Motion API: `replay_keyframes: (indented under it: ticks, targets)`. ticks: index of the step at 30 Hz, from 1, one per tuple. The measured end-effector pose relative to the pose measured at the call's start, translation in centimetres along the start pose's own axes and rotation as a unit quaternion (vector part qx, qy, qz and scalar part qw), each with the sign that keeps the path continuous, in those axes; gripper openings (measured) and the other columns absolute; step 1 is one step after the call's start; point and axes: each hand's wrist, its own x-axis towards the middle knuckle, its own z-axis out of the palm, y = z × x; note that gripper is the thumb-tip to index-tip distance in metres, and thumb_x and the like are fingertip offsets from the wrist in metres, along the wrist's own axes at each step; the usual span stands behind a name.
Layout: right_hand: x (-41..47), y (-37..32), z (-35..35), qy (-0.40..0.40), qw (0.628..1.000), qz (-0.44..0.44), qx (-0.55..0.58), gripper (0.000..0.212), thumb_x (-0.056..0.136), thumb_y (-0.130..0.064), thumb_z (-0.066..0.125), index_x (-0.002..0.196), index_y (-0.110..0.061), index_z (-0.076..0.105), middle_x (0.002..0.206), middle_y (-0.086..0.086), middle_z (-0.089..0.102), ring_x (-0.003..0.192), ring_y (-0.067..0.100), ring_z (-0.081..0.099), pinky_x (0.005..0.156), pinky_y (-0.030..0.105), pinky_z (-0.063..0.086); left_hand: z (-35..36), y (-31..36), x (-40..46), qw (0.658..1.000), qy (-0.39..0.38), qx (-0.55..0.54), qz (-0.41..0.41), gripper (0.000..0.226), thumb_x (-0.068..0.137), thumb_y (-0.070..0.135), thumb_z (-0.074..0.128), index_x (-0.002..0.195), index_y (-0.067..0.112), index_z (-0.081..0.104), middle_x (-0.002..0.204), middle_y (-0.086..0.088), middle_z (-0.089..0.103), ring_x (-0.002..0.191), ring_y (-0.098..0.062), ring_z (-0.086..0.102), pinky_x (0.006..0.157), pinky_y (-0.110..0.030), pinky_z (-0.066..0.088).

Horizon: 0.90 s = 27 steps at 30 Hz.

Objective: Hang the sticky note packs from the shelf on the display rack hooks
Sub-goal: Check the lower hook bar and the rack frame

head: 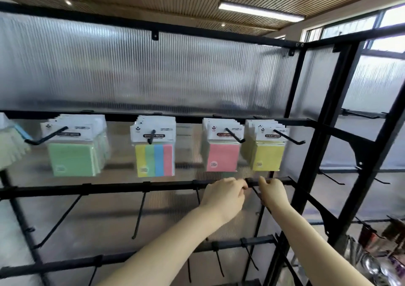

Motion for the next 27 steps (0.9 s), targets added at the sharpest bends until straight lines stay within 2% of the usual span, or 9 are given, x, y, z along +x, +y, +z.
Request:
replay_keyframes:
  ticks: [3,6,9,13,17,19,21,23,27]
  targets:
    - [-2.8,-1.3,2.3,-0.030,0.999,-0.003,-0.020,0.029,0.096,-0.018,0.045,0.069,-0.008,0.048,0.065,0.009,0.050,0.067,0.028,0.053,0.064,0.033,0.037,-1.6,-2.7,-2.4,0.999,-0.036,0.017,-0.025,0.029,0.098,0.026,0.039,0.117,0.028,0.061,0.122,0.003,0.063,0.110,-0.024,0.058,0.083,-0.036,0.043]
    - [-6.3,-3.4,5.6,-0.045,0.996,-0.047,-0.061,0.028,0.093,-0.018,0.047,0.066,-0.011,0.045,0.061,0.003,0.049,0.057,0.020,0.044,0.054,0.027,0.032,-4.0,-6.1,-5.5,0.997,-0.049,0.010,-0.057,0.027,0.097,0.025,0.041,0.114,0.027,0.062,0.121,0.001,0.064,0.110,-0.025,0.058,0.086,-0.033,0.047]
    - [-10.8,-6.2,9.5,-0.061,0.987,-0.102,-0.110,0.029,0.091,-0.025,0.048,0.064,-0.017,0.042,0.061,-0.002,0.048,0.061,0.021,0.044,0.049,0.027,0.028,-7.2,-10.1,-9.4,0.995,-0.042,0.005,-0.094,0.026,0.096,0.021,0.043,0.113,0.022,0.064,0.118,-0.002,0.065,0.107,-0.025,0.059,0.081,-0.029,0.047]
    - [-17.5,-10.1,15.6,-0.096,0.975,-0.159,-0.122,0.023,0.091,-0.032,0.050,0.077,-0.015,0.056,0.075,0.001,0.059,0.068,0.022,0.052,0.057,0.030,0.036,-11.7,-15.5,-15.8,0.989,-0.015,0.029,-0.146,0.024,0.097,0.023,0.045,0.111,0.024,0.064,0.114,0.001,0.066,0.100,-0.020,0.061,0.062,-0.024,0.036]
    - [-24.4,-13.2,22.0,-0.158,0.958,-0.205,-0.125,0.026,0.090,-0.036,0.049,0.108,-0.020,0.061,0.101,-0.002,0.062,0.092,0.022,0.060,0.077,0.033,0.049,-16.0,-20.7,-22.9,0.977,0.008,0.078,-0.200,0.024,0.096,0.029,0.046,0.112,0.029,0.063,0.114,0.005,0.067,0.102,-0.020,0.062,0.070,-0.029,0.047]
    - [-27.8,-14.7,24.9,-0.185,0.947,-0.232,-0.122,0.025,0.091,-0.036,0.048,0.106,-0.021,0.060,0.102,-0.002,0.063,0.092,0.022,0.061,0.078,0.035,0.052,-18.1,-23.1,-26.6,0.969,0.020,0.083,-0.231,0.024,0.096,0.028,0.047,0.112,0.029,0.063,0.109,0.004,0.068,0.096,-0.020,0.063,0.062,-0.027,0.046]
    - [-31.3,-16.1,27.7,-0.209,0.934,-0.265,-0.117,0.019,0.092,-0.034,0.049,0.096,-0.020,0.060,0.097,0.001,0.065,0.086,0.025,0.061,0.074,0.034,0.052,-20.1,-25.1,-30.5,0.961,0.034,0.082,-0.262,0.023,0.096,0.026,0.047,0.112,0.028,0.063,0.104,0.003,0.069,0.089,-0.020,0.064,0.058,-0.027,0.043]
    - [-35.0,-17.2,30.6,-0.237,0.918,-0.299,-0.105,0.016,0.092,-0.032,0.050,0.088,-0.018,0.056,0.093,0.003,0.064,0.082,0.027,0.060,0.068,0.033,0.049,-22.1,-26.8,-34.5,0.950,0.044,0.078,-0.298,0.023,0.095,0.025,0.047,0.110,0.028,0.065,0.100,0.001,0.069,0.086,-0.021,0.065,0.062,-0.028,0.046]
    - [-42.0,-19.4,35.8,-0.301,0.871,-0.377,-0.091,0.019,0.094,-0.034,0.050,0.086,-0.019,0.057,0.089,0.000,0.062,0.079,0.023,0.058,0.065,0.030,0.044,-26.3,-30.0,-41.8,0.914,0.083,0.083,-0.389,0.022,0.093,0.024,0.050,0.108,0.031,0.065,0.104,0.002,0.068,0.092,-0.023,0.065,0.073,-0.032,0.051]
